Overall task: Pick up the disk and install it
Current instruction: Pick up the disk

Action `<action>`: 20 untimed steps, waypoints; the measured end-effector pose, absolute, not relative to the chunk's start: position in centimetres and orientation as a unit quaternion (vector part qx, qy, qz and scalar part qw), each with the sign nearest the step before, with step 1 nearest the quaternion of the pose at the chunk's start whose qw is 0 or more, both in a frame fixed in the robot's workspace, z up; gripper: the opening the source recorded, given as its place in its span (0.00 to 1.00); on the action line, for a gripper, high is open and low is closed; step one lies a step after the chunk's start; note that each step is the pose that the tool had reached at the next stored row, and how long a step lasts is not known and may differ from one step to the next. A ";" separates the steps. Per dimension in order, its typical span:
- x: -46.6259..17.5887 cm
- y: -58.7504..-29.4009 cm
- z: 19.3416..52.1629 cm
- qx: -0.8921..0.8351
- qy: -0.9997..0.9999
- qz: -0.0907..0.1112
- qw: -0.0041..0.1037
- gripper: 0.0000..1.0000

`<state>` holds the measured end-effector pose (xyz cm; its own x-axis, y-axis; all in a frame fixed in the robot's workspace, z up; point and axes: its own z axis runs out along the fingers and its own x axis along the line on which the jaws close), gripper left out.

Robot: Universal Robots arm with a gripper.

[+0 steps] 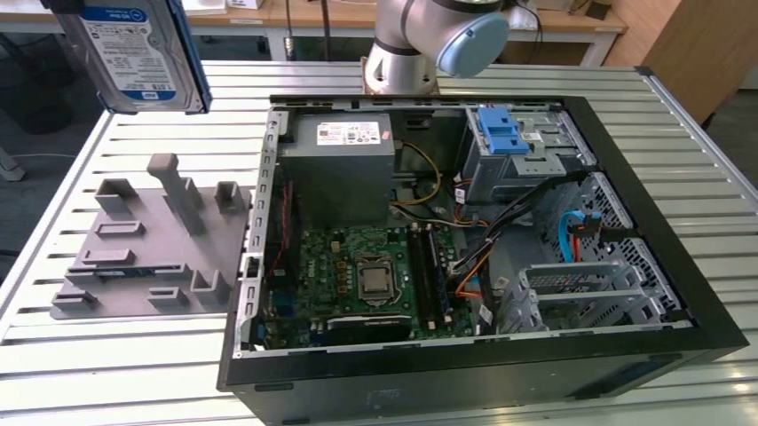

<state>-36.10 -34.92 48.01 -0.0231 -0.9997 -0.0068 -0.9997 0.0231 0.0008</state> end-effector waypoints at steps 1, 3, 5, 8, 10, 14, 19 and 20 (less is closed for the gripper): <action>-36.0 -34.9 48.0 -0.699 0.715 0.003 0.002 0.36; -35.9 -34.9 48.0 -0.699 0.715 0.003 0.002 0.36; -35.7 -34.9 48.0 -0.699 0.715 0.003 0.002 0.36; -35.5 -34.9 48.0 -0.699 0.715 0.003 0.002 0.36; -35.4 -35.0 48.0 -0.699 0.715 0.003 0.002 0.36; -35.1 -35.0 48.0 -0.699 0.715 0.003 0.002 0.36; -34.7 -35.1 48.0 -0.699 0.715 0.003 0.002 0.36; -34.6 -35.2 48.0 -0.699 0.715 0.003 0.002 0.36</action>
<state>-34.63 -35.15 48.01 -0.0231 -0.9997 -0.0068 -0.9997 0.0231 0.0009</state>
